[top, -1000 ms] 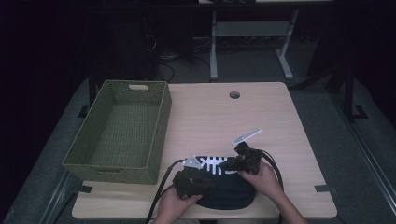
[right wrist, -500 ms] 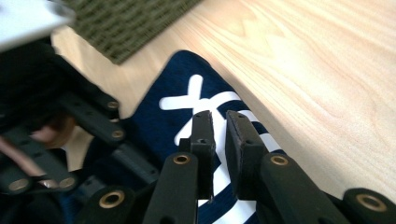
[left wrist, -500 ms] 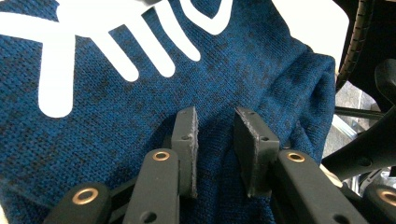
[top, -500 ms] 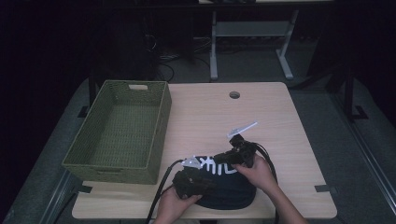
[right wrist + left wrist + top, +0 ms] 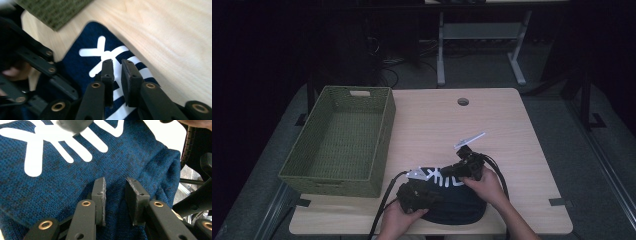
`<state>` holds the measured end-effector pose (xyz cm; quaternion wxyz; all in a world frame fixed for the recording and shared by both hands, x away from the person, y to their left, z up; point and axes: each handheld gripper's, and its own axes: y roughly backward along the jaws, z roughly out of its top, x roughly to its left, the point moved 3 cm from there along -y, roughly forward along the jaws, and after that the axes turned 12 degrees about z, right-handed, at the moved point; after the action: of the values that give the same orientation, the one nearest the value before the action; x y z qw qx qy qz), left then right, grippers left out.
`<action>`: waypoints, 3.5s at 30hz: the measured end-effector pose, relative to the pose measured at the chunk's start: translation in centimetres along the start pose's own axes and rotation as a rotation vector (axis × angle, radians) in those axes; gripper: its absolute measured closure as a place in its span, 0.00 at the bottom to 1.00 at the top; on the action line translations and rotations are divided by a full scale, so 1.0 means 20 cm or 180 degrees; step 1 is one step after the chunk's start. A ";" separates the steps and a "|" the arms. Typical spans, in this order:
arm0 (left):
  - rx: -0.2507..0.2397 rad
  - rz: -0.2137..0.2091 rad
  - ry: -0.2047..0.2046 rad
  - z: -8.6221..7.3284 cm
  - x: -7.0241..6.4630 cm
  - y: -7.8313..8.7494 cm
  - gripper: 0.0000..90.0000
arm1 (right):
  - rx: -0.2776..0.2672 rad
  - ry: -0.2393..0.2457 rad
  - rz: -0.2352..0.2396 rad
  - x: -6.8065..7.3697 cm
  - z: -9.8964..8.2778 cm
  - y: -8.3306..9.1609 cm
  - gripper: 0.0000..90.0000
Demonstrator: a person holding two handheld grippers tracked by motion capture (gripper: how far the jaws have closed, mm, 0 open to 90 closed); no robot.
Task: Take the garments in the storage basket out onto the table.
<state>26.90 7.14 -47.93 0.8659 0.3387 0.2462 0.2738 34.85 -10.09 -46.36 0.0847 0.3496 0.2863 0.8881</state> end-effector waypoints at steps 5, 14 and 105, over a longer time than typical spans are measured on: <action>-0.0008 -0.0001 0.0009 0.00 0.00 0.00 0.78 | -0.0223 -0.0033 0.0021 0.01 -0.04 0.12 0.88; -0.0012 -0.0015 0.0039 0.00 0.00 0.00 0.78 | -0.0142 -0.0219 -0.0118 -0.09 -0.17 0.15 0.95; -0.0376 0.0505 0.0442 0.14 0.20 0.05 0.68 | -0.0218 0.0033 0.0280 0.09 -0.53 0.18 0.91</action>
<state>31.13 9.04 -46.33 0.8408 0.2858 0.2614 0.3783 26.56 -17.20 -49.49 0.0561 0.3541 0.2405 0.9020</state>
